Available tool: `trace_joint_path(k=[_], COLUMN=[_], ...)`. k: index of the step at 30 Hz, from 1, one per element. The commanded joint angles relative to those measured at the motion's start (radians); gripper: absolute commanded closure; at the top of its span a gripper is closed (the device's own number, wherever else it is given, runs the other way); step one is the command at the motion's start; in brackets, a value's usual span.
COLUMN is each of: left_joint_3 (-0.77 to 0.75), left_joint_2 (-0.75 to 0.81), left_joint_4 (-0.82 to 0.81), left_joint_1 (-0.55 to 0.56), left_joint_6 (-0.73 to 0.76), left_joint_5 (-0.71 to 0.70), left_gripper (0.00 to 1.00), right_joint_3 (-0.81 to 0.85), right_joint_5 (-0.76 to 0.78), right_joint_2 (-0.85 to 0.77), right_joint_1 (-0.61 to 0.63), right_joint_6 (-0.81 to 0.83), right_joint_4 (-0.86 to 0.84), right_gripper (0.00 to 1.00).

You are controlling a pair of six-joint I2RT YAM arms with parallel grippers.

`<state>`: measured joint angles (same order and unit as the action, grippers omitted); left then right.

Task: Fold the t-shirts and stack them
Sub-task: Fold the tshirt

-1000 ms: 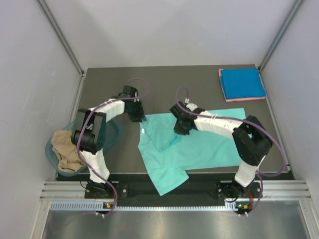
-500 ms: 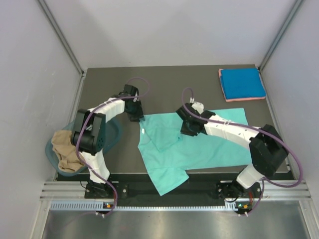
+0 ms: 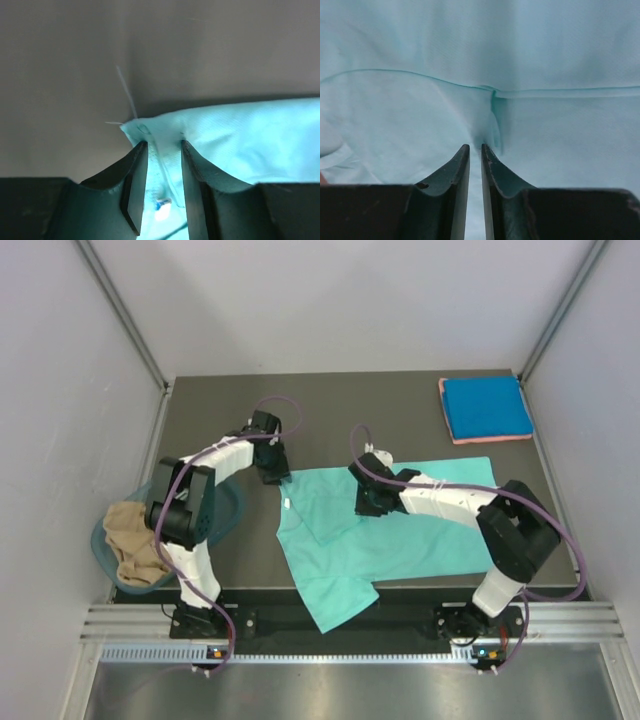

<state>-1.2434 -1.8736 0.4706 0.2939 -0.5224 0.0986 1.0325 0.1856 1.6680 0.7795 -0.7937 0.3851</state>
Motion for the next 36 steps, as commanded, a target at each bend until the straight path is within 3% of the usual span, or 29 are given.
trace_joint_path(k=[1,11,17,30,36], left_joint_3=[0.007,-0.068,-0.034,-0.126,-0.087], left_joint_2=[-0.022,-0.107,-0.059,0.096,0.076], left_joint_4=[-0.018,0.048,0.048,0.088,0.005], left_joint_1=[0.005,0.005,0.005,0.128,0.157], left_joint_6=[-0.002,0.007,-0.021,-0.028,-0.067], left_joint_5=[-0.071,-0.154,-0.249,-0.235,-0.122], left_gripper=[0.62,0.62,0.62,0.62,0.62], right_joint_3=[-0.052,-0.045,-0.046,-0.035,-0.061], right_joint_5=[0.02,0.023,0.026,-0.005,-0.005], right_joint_2=[-0.01,-0.011,-0.077,-0.295,-0.378], right_joint_1=[-0.013,-0.008,-0.022,-0.075,-0.138], right_joint_6=[0.019,0.021,0.025,0.054,0.08], right_joint_4=[-0.031,-0.009,0.011,0.06,0.086], right_gripper=[0.84,0.89,0.87,0.81,0.81])
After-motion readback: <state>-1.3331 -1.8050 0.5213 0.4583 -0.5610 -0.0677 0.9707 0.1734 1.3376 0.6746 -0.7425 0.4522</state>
